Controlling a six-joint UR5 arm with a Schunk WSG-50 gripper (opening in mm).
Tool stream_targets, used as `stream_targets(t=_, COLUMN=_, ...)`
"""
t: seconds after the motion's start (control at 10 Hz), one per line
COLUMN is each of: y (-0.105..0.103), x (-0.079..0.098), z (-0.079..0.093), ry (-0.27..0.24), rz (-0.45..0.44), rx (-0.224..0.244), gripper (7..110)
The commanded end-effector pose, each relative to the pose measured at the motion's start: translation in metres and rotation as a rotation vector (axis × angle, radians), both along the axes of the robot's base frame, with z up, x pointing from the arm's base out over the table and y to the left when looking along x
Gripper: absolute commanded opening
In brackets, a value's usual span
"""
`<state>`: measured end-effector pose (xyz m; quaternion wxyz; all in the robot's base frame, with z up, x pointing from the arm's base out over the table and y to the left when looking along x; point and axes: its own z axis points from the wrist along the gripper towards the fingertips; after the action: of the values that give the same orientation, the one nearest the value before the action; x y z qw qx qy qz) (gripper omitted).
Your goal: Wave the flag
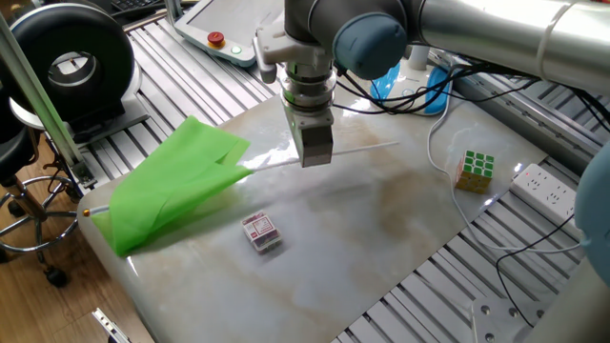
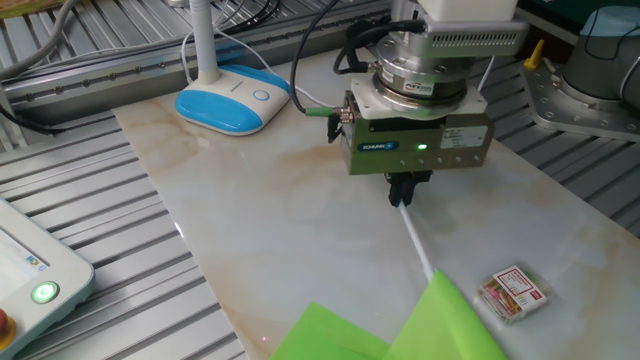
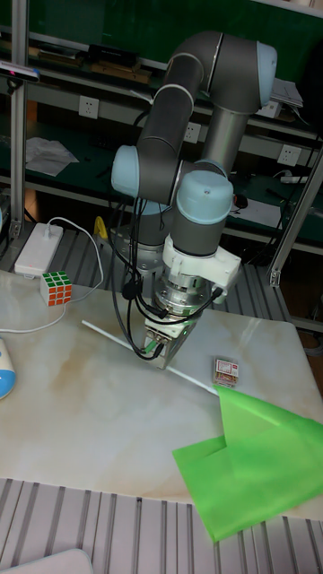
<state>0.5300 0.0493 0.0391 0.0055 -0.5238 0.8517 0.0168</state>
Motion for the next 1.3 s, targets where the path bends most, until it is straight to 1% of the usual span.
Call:
stream_targets(t=0.0, y=-0.004, x=0.007, z=0.001, ry=-0.028, rz=-0.009, rx=-0.011, gripper=7)
stream_targets(t=0.1, y=-0.007, x=0.012, z=0.001, ry=-0.046, rz=-0.009, rx=-0.024, gripper=7)
stream_targets(t=0.2, y=-0.008, x=0.013, z=0.001, ry=-0.049, rz=-0.009, rx=-0.027, gripper=7)
stream_targets(t=0.5, y=-0.008, x=0.011, z=0.001, ry=-0.042, rz=-0.004, rx=-0.028, gripper=7)
stream_targets(t=0.6, y=-0.01, x=0.01, z=0.004, ry=-0.039, rz=-0.001, rx=-0.034, gripper=7)
stream_targets(t=0.7, y=-0.011, x=0.009, z=0.01, ry=-0.033, rz=0.004, rx=-0.035, gripper=7)
stream_targets(t=0.8, y=-0.013, x=0.007, z=0.02, ry=-0.028, rz=0.007, rx=-0.04, gripper=7)
stream_targets(t=1.1, y=-0.015, x=-0.003, z=0.051, ry=-0.007, rz=0.015, rx=-0.037, gripper=7)
stream_targets(t=1.2, y=-0.016, x=-0.008, z=0.065, ry=0.006, rz=0.018, rx=-0.035, gripper=7)
